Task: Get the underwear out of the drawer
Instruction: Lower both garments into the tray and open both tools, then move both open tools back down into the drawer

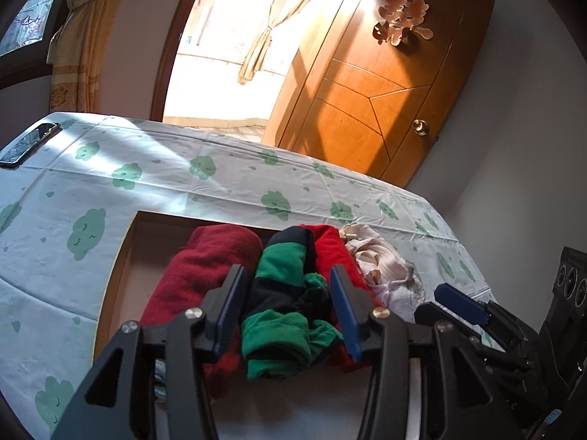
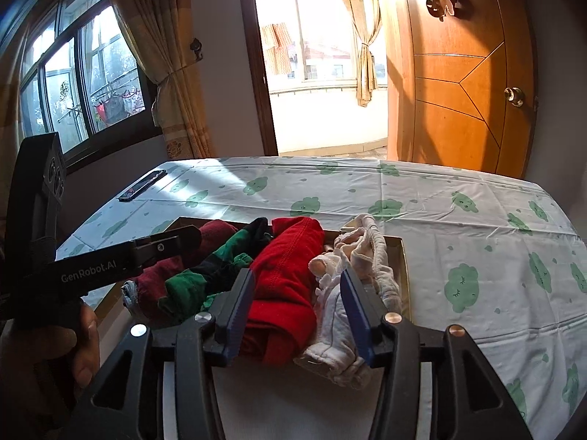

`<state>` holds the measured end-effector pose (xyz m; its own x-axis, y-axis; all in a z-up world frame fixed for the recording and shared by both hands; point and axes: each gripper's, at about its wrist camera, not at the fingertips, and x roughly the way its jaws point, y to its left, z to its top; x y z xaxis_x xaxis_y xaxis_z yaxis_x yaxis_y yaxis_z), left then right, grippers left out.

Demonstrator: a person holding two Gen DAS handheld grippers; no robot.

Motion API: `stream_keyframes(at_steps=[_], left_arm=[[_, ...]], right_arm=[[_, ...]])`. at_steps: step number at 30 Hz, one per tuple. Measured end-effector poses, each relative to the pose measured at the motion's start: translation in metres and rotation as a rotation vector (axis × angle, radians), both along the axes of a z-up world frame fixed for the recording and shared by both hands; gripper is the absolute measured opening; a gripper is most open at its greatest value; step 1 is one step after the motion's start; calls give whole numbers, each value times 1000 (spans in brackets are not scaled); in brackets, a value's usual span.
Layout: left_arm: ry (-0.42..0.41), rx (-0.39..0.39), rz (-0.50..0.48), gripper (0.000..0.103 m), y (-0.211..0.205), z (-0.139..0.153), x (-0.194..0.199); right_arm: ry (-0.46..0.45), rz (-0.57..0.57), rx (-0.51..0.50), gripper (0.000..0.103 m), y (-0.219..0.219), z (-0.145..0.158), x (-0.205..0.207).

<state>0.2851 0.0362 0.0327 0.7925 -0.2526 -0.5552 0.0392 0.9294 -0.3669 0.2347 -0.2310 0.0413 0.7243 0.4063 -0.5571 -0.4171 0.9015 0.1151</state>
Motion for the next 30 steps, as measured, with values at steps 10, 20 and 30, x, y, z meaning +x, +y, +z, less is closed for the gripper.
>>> stream_keyframes(at_steps=[10,20,30], left_arm=[[-51,61,-45,56,-3,13,-48],[-67,72,-100,58,-8,12,-101],[-42,103,-164,62,-17,-12,-152]], right_arm=[[-33,87,-7,59,-12,7,-67],[-55,148,-21,66,-31,1,-133],[-8,192,-29,66,-45,-27,-176]])
